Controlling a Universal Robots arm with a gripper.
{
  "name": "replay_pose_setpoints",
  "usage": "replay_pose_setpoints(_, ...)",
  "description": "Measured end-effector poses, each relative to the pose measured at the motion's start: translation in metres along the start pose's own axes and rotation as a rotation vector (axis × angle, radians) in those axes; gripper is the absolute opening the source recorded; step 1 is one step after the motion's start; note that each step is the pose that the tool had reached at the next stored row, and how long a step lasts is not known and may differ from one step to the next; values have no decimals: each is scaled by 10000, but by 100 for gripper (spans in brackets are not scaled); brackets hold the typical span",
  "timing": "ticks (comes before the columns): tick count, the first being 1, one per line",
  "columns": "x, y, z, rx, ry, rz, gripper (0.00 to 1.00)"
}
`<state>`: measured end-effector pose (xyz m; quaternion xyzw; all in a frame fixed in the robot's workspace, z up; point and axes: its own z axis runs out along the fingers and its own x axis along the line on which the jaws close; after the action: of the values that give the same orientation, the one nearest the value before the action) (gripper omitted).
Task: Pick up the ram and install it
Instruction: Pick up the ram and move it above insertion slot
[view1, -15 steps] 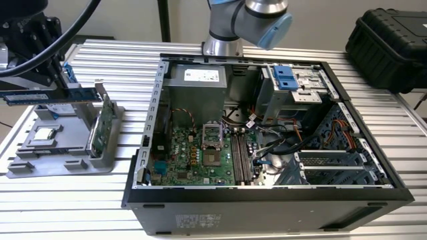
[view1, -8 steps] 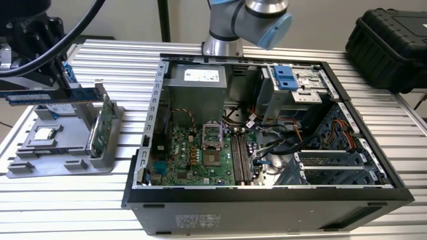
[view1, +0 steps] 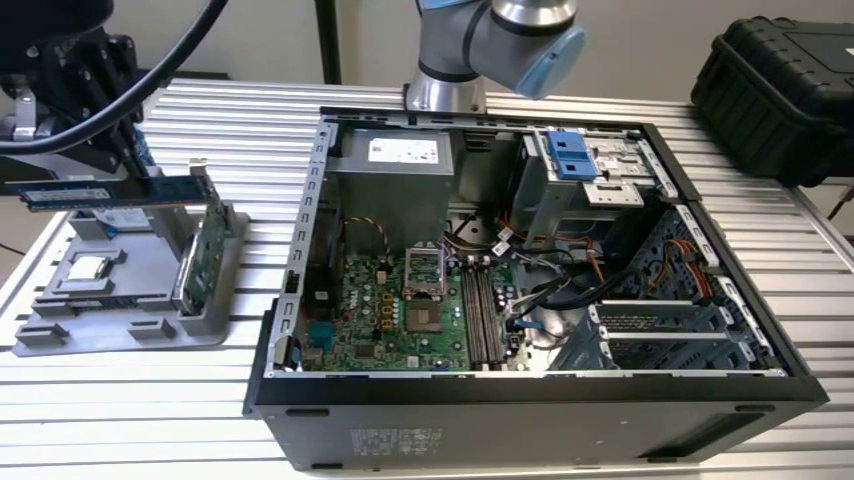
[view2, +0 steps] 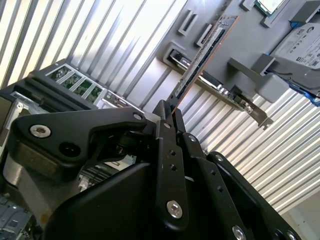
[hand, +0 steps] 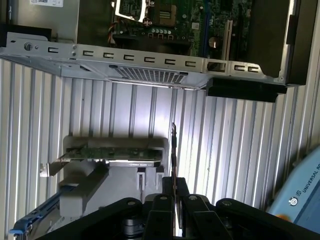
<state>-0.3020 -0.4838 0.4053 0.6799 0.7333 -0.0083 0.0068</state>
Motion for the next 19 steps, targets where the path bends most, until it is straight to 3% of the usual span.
replay_pose_setpoints(19,-16,209,0,0,0,0,0)
